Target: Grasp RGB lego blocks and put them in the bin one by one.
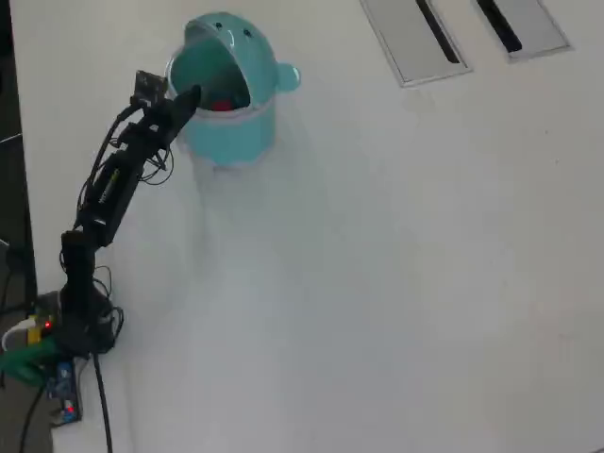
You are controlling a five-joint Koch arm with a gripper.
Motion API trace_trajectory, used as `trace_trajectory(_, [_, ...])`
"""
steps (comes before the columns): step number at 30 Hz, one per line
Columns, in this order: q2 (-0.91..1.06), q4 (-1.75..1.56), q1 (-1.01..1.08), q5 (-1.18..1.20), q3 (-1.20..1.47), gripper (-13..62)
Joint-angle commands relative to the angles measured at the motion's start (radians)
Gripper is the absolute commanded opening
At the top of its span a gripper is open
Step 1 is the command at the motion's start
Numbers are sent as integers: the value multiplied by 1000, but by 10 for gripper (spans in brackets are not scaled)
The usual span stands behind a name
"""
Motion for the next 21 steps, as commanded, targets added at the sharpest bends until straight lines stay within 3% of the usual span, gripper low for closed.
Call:
trace_trajectory(1, [92, -52, -5, 6, -23, 316])
trace_trajectory(11, [270, -69, 54, 229, 158, 317])
trace_trajectory(21, [526, -215, 189, 566, 520, 317])
